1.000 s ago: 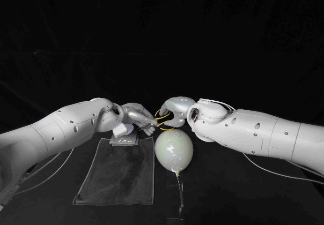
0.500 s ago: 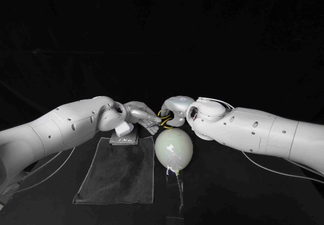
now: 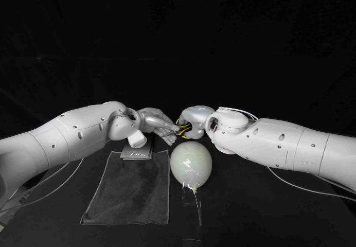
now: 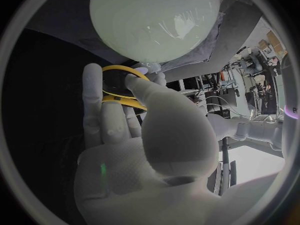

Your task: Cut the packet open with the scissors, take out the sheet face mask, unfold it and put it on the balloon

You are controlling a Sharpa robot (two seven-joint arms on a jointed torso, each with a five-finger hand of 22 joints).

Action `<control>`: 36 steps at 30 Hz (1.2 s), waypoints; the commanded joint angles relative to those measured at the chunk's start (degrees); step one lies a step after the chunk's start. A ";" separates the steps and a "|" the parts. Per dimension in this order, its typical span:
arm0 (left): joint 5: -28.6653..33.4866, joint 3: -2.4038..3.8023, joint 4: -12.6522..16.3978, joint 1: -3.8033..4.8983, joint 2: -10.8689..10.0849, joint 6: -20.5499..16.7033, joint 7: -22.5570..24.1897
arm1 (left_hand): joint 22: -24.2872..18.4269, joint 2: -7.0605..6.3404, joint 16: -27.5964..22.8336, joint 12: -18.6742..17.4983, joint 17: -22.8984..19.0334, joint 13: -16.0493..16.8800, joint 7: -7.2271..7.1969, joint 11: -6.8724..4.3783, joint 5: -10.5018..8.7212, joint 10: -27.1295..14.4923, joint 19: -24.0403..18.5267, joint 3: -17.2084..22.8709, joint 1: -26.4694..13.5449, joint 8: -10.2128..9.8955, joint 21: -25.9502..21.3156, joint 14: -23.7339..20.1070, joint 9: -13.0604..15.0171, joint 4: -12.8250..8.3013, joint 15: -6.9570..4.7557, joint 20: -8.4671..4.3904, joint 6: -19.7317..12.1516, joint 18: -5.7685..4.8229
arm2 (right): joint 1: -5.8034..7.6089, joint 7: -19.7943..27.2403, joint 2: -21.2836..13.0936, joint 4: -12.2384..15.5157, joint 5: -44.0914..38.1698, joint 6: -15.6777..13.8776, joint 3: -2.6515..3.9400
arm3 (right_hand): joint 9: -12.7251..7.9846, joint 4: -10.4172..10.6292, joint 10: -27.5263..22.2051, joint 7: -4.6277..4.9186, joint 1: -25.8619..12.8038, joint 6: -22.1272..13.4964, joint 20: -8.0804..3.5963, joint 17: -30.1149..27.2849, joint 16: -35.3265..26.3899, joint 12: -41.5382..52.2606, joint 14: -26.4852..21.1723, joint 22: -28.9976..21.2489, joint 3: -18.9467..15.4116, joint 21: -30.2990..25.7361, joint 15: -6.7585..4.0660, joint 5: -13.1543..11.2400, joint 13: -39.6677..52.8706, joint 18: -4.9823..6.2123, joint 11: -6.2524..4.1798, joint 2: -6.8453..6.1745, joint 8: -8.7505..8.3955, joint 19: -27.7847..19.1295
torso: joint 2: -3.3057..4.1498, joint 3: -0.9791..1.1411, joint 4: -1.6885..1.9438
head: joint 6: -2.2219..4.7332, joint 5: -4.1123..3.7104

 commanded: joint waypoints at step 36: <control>3.79 0.46 1.38 0.70 -0.05 7.96 5.45 | 0.39 0.97 -0.22 0.21 0.21 0.07 -0.41 -0.45 0.16 0.42 -0.66 5.40 -0.51 0.32 0.79 0.37 0.19 -5.97 -0.39 0.09 0.44 0.73 | -0.20 2.55 -0.96 2.86 2.33 -4.15 -0.15 | 11.18 0.44 31.85 -6.25 -0.75 8.60 -3.88 -0.80 0.23 30.06 0.40 15.41 1.44 11.01 -5.04 -4.15 24.90 -2.09 -7.50 2.51 12.20 5.70 | -0.05 0.02 0.08 | 0.10 -0.40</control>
